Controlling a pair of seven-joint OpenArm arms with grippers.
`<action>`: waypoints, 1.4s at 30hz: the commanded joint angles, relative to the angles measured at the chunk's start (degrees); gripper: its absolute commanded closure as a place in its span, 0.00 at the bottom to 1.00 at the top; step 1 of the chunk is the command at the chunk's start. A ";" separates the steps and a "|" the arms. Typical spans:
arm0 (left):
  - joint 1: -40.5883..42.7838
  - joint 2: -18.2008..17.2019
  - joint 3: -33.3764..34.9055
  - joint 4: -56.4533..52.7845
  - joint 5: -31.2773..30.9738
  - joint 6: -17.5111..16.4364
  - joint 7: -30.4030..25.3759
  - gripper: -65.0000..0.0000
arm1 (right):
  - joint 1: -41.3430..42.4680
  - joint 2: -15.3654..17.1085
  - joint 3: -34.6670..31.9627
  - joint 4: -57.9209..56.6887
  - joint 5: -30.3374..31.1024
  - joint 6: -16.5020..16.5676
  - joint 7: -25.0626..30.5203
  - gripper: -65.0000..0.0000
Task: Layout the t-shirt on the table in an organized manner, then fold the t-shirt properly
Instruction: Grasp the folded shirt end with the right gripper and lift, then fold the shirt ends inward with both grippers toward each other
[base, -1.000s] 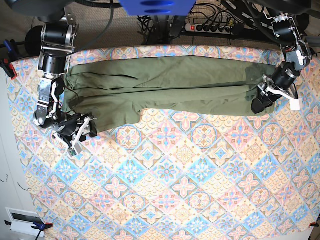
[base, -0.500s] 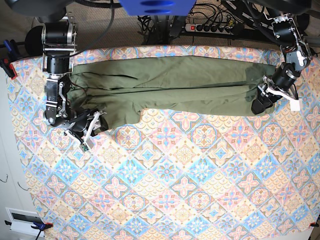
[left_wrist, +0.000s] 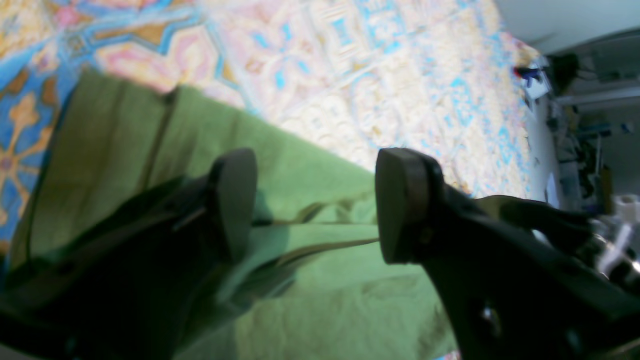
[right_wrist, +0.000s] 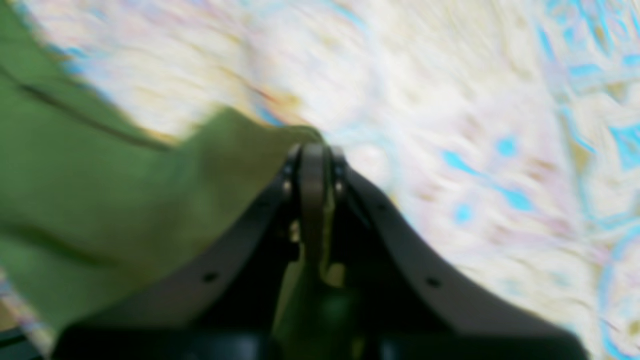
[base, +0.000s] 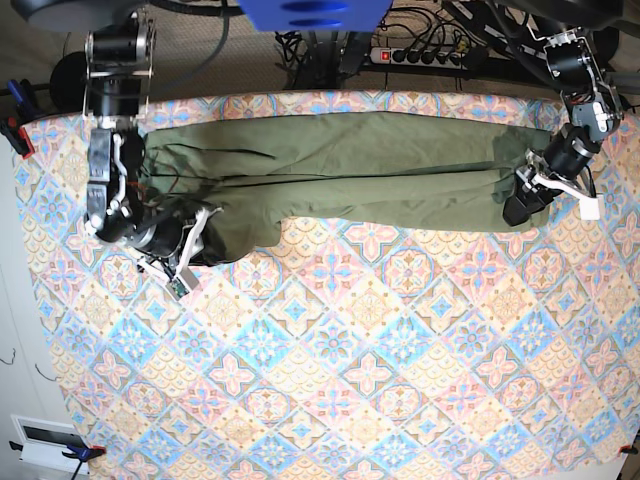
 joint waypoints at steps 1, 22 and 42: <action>-0.38 -1.02 -0.43 0.88 -1.27 -0.53 -0.80 0.43 | -0.24 1.42 0.31 3.09 2.62 0.14 -0.19 0.98; -0.38 -1.11 -0.43 0.71 -1.27 -0.53 -0.97 0.44 | -25.65 3.18 -2.07 25.24 7.46 0.14 -5.29 0.98; -0.29 -15.61 -0.43 0.62 1.01 -0.53 7.03 0.40 | -25.38 3.36 0.22 25.33 7.63 0.14 -4.85 0.58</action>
